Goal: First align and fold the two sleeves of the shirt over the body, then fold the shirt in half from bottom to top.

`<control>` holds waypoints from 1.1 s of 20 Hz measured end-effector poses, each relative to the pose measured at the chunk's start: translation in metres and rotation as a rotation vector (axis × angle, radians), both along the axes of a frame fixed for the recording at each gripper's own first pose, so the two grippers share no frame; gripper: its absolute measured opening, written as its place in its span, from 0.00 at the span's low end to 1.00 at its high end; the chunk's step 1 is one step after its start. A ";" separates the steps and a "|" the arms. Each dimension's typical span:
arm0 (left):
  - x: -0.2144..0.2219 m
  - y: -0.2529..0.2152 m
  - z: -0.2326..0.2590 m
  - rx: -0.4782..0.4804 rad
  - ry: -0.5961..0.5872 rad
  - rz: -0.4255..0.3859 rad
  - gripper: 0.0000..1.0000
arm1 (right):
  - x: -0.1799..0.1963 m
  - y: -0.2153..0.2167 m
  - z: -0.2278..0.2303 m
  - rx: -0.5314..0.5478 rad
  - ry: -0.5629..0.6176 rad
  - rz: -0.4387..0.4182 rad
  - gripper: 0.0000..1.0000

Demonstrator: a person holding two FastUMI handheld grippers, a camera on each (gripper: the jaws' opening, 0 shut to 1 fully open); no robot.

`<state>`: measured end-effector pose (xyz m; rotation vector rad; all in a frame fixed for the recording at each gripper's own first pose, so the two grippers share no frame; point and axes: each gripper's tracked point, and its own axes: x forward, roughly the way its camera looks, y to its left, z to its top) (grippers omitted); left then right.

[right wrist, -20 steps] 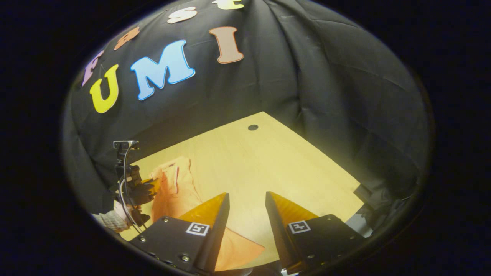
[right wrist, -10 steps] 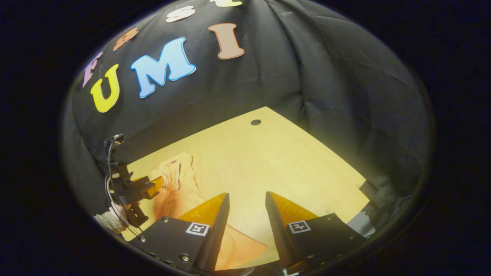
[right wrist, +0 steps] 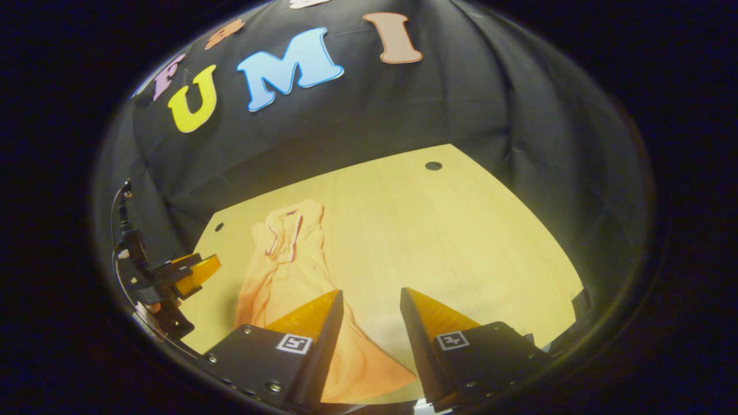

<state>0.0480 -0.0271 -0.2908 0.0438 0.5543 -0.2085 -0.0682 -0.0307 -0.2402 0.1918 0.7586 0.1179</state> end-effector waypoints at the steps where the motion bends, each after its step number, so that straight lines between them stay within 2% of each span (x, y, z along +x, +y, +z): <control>1: -0.014 0.007 -0.005 0.008 0.013 0.011 1.00 | -0.001 0.005 -0.006 -0.008 0.016 0.025 0.68; 4: -0.057 0.023 -0.025 0.025 0.069 0.031 1.00 | -0.005 0.017 -0.025 -0.014 0.074 0.093 0.75; 6: -0.085 0.026 -0.037 0.013 0.113 0.038 1.00 | -0.011 0.022 -0.043 -0.028 0.120 0.123 0.88; 8: -0.114 0.025 -0.053 -0.006 0.164 0.041 0.98 | -0.023 0.024 -0.058 -0.043 0.169 0.149 0.89; 10: -0.141 0.027 -0.070 -0.005 0.218 0.046 1.00 | -0.035 0.024 -0.075 -0.060 0.228 0.174 0.97; 11: -0.151 0.024 -0.082 -0.005 0.248 0.047 0.98 | -0.040 0.025 -0.084 -0.071 0.254 0.185 0.97; 16: -0.204 0.019 -0.125 -0.014 0.418 0.037 1.00 | -0.079 0.020 -0.122 -0.152 0.408 0.238 0.97; 19: -0.222 0.016 -0.140 -0.022 0.493 0.056 0.99 | -0.099 0.020 -0.137 -0.188 0.487 0.270 0.98; 22: -0.233 0.021 -0.151 0.010 0.542 0.059 1.00 | -0.110 0.018 -0.148 -0.226 0.538 0.291 0.97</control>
